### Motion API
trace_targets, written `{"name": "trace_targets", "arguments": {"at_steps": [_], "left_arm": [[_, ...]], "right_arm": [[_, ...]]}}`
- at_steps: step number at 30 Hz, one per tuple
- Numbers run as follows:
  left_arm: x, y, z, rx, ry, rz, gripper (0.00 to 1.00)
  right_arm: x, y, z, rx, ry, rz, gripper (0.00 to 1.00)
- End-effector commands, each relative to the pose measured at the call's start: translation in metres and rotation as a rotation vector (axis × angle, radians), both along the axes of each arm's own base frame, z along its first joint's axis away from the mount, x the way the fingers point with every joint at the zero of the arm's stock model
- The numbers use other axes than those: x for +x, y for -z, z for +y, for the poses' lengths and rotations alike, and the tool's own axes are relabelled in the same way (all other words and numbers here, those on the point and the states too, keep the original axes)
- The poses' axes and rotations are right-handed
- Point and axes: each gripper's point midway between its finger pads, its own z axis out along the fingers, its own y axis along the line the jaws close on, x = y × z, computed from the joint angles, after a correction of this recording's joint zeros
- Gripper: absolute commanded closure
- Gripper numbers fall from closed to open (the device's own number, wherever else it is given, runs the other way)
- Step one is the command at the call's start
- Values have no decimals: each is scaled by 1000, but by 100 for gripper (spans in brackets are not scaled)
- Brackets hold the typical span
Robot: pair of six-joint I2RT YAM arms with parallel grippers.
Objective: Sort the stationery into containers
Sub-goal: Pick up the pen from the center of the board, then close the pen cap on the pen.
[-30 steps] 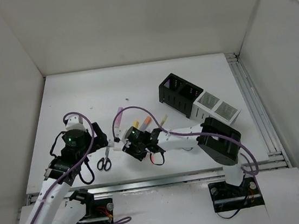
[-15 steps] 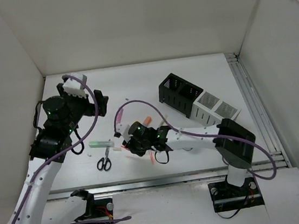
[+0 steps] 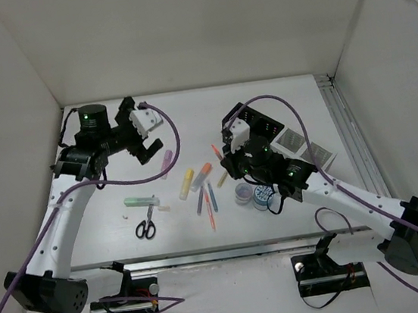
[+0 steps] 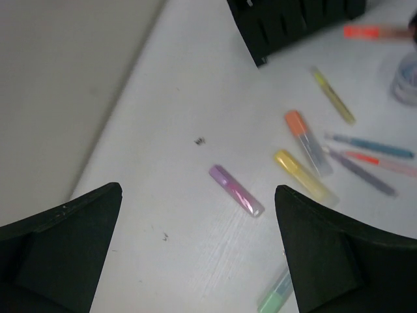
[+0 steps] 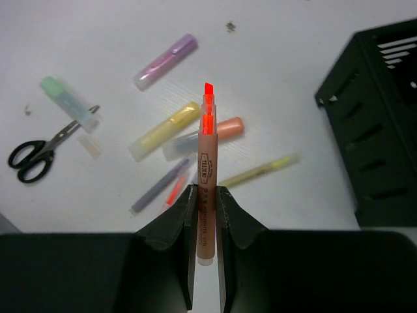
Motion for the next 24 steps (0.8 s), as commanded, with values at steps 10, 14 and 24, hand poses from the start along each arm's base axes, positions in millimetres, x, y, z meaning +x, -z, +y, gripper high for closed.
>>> {"name": "trace_targets", "arguments": {"at_steps": [10,14,24], "left_arm": [[-41,146,-35,340,490,423,10],[-55,185,-31,315,488,520,3],[-101,237,2,340,348,502,1]], "right_arm": [[24,-13,-77,-2,333,-31,100],[25,-6,-89,-44,382,-6,100],[35,2,-93,-96,422,17,100]]}}
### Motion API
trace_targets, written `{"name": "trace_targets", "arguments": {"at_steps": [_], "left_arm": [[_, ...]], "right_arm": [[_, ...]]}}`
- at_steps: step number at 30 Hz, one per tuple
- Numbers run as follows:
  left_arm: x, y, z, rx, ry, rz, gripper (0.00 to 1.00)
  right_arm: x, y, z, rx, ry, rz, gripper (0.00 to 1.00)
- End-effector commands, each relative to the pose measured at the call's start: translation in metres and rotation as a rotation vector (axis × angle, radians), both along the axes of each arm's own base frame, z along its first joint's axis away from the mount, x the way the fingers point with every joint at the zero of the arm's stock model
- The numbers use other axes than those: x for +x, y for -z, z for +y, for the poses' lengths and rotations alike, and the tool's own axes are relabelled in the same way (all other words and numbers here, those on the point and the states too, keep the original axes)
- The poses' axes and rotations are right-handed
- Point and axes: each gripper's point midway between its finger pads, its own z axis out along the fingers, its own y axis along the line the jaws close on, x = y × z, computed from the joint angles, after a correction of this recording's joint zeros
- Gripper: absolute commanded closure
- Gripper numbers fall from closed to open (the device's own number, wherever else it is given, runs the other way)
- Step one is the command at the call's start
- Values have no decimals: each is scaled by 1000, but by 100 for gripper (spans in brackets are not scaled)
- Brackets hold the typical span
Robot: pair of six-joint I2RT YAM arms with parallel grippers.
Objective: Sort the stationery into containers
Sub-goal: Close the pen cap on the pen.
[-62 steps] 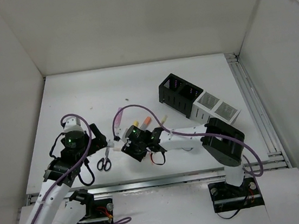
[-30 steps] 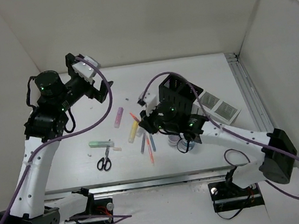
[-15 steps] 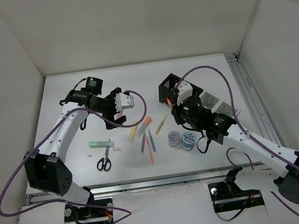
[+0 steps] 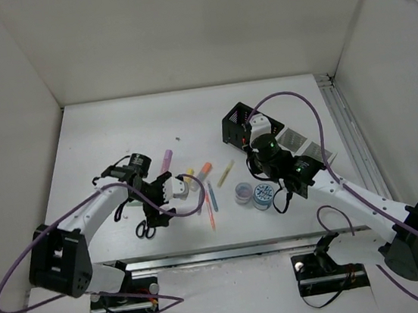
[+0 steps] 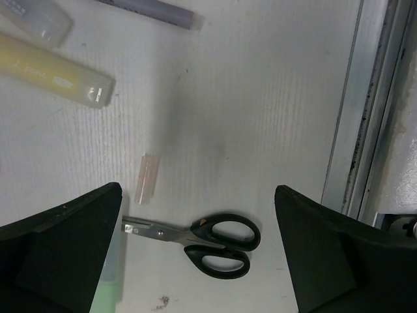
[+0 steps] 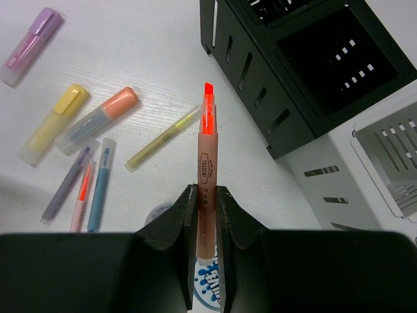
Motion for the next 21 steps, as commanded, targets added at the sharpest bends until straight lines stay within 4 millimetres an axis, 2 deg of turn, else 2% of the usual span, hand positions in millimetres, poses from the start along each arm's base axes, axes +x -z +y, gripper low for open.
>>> {"name": "trace_targets", "arguments": {"at_steps": [1,5,9,12,16,21], "left_arm": [[18,-25,-4,-68,-45,-180,0],[24,-10,9,-51,-116,-253,0],[27,-1,12,-34,-113,-224,1],[31,5,13,-16,-107,-191,5],[36,11,9,-12,-95,-153,18],[33,27,11,14,-66,-99,27]], "right_arm": [[16,-26,0,44,59,-61,100],[17,-28,-1,50,65,-65,100],[17,-33,-1,57,68,-75,100],[18,-32,-1,55,74,-76,100],[19,-34,-4,47,81,-83,100],[20,-32,-6,38,89,-80,100]]}}
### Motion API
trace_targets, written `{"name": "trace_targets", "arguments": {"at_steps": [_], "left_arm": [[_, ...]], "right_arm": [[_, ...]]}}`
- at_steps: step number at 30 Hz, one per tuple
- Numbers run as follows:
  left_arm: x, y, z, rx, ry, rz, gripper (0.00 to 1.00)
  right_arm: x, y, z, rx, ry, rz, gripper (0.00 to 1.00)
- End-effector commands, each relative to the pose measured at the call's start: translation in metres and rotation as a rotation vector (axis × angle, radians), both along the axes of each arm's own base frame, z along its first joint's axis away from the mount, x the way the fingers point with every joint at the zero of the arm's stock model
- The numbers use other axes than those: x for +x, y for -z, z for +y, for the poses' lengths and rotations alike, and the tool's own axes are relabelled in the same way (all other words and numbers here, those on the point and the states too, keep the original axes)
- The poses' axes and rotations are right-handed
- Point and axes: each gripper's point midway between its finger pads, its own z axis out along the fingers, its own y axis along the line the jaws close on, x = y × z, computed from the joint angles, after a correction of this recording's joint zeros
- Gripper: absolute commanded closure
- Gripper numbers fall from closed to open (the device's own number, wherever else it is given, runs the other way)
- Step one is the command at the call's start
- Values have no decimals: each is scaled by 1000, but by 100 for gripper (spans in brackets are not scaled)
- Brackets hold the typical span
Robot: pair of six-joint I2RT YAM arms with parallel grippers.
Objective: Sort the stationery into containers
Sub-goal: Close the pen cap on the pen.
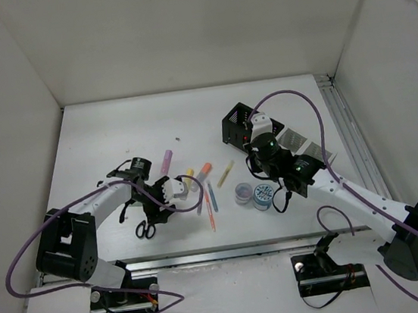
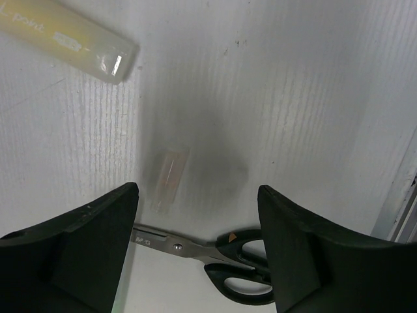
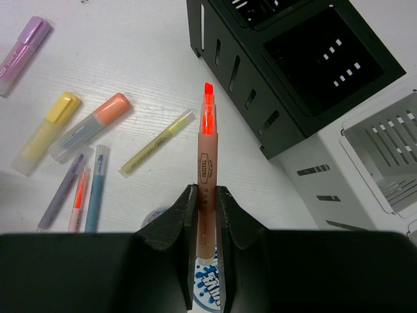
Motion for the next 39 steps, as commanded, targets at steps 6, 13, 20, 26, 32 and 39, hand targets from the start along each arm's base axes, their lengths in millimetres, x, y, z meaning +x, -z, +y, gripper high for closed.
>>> {"name": "trace_targets", "arguments": {"at_steps": [6,13,20,26,32,39], "left_arm": [[13,-6,-6,-7,47,-26,48],[12,1,-8,21,56,7,67],[5,4,-14,9,84,8,82],[-7,9,-19,-3,110,35,92],[-10,11,-23,-4,104,77,92],[5,-9,-38,-56,55,77,100]], "right_arm": [[17,-30,-2,46,51,-81,100],[16,-34,-3,50,52,-87,100],[13,-40,-7,56,57,-100,100],[6,-49,-17,64,76,-121,100],[-1,-53,-25,71,92,-134,100],[-2,-43,-19,49,50,-106,100]]}}
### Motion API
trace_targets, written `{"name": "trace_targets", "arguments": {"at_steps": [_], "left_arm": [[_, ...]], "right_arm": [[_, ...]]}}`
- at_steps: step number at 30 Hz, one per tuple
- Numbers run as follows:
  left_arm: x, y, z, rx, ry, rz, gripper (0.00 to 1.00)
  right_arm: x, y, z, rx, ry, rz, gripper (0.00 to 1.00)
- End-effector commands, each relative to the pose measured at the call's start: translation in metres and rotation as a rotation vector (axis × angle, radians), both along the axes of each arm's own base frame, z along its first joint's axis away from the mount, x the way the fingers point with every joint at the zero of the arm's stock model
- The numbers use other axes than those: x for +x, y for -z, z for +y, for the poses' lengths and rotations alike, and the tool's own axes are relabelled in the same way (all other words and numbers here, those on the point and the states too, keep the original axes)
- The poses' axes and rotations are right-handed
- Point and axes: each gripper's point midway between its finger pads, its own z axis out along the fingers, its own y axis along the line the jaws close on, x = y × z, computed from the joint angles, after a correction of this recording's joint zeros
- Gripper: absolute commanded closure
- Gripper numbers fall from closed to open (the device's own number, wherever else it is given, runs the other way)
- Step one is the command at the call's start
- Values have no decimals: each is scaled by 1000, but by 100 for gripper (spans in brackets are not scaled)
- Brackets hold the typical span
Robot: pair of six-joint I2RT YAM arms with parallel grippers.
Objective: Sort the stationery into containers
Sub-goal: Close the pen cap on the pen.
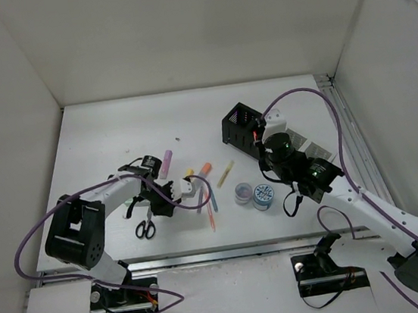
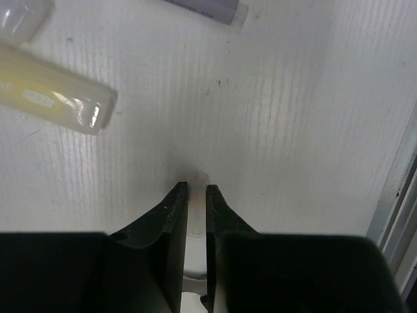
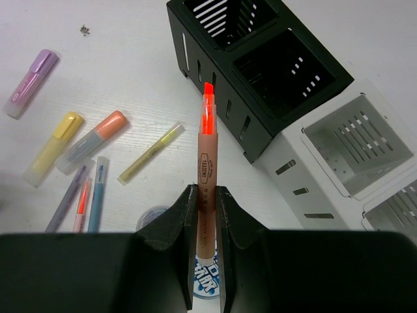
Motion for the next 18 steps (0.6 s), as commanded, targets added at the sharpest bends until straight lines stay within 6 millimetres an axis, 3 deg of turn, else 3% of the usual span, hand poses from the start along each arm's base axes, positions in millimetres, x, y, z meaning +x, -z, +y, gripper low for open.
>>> {"name": "trace_targets", "arguments": {"at_steps": [1,2,4,5,10,11,13,16,18], "left_arm": [[15,-30,-21,-85,-6,-7,100],[22,-40,-23,-105,-17,-13,100],[46,-79,-32,-182,-35,-59,100],[66,-108,-40,-234,-37,-118,100],[99,-190,-59,-408,-98,-128,100],[112,-215,-64,-460,-103,-172,100],[119,-240,-69,-522,-135,-164,100],[131,-300,-87,-664,-129,-205,100],[129,-325,-95,-745,-115,-191,100]], "right_arm": [[7,-4,4,-3,-10,-13,100],[7,-2,7,-21,-43,-7,100],[8,4,12,-73,-89,-4,100],[8,3,17,-94,-125,-10,100],[8,-13,30,-315,-285,-125,100],[9,-15,29,-350,-301,-145,100],[13,-30,27,-443,-341,-220,100],[16,-56,29,-539,-417,-352,100],[15,-72,29,-644,-484,-456,100]]}}
